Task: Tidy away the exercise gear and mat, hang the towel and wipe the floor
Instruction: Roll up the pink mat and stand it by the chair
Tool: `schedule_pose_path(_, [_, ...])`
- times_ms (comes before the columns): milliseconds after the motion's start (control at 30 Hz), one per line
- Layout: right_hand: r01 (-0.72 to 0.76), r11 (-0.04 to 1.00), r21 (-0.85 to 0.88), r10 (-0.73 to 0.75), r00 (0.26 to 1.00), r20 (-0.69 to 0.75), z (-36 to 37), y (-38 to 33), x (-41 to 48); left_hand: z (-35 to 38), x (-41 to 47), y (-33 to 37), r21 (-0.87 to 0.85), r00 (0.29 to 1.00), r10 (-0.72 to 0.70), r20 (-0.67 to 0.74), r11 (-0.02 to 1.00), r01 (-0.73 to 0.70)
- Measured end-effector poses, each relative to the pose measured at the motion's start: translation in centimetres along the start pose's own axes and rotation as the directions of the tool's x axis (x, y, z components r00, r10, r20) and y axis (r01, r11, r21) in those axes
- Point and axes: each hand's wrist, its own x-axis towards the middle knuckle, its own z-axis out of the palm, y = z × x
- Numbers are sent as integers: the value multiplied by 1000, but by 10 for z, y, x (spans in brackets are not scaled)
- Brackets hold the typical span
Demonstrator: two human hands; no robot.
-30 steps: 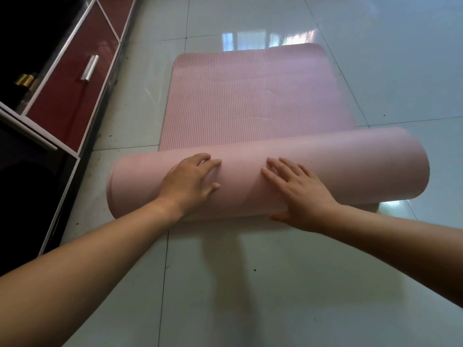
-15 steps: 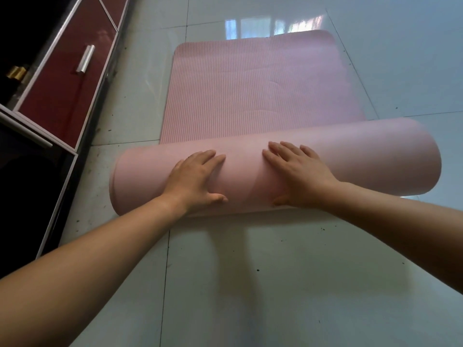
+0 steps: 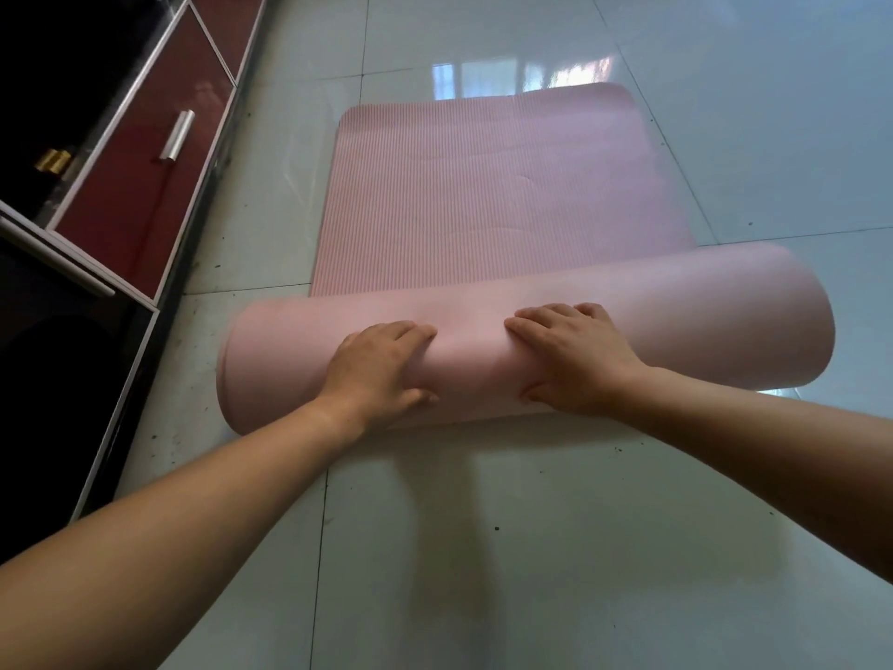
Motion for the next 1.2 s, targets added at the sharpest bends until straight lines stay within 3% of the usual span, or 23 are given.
schedule_pose_path(433, [-5, 1000, -5, 5, 1000, 6, -9, -9, -15, -11, -17, 10, 49, 999, -10, 39, 999, 8])
schedule_pose_path(900, [67, 996, 63, -77, 983, 168, -22, -33, -70, -14, -78, 25, -25, 978, 29, 207, 999, -24])
schedule_pose_path(1200, [39, 997, 64, -47, 990, 134, -28, -31, -59, -23, -37, 1, -169, 991, -9, 137, 985, 32])
